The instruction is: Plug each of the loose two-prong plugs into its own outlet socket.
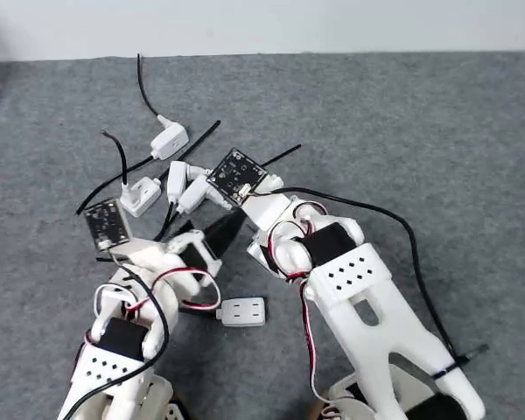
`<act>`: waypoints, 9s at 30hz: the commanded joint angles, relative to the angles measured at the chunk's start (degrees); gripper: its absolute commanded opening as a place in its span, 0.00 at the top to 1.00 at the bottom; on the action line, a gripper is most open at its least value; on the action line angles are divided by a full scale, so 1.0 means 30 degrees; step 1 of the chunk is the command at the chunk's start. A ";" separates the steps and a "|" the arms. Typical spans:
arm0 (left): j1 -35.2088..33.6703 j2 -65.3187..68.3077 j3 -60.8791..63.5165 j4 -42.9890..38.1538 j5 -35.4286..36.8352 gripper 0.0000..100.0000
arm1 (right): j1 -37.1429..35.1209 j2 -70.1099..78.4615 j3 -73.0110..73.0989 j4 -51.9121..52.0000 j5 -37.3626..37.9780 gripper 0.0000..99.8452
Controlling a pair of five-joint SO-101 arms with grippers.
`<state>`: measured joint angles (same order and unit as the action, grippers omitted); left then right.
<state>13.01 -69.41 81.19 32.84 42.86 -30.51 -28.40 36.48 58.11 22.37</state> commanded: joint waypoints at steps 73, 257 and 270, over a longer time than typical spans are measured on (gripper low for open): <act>-0.0762 -0.0205 -0.0278 0.0410 0.0117 0.65 | 0.1011 0.5055 0.3956 -0.2242 0.4952 0.76; -0.8410 -0.0205 0.0484 0.5304 -0.5626 0.65 | 0.5612 1.5575 -1.2542 0.6989 0.8147 0.79; -0.8381 -0.0205 0.0484 0.5304 -0.5626 0.65 | 0.4908 1.7158 -1.2542 0.6315 0.8000 0.79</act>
<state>-11.78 -69.41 83.12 48.66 26.42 -14.68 23.65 1.76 78.15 46.46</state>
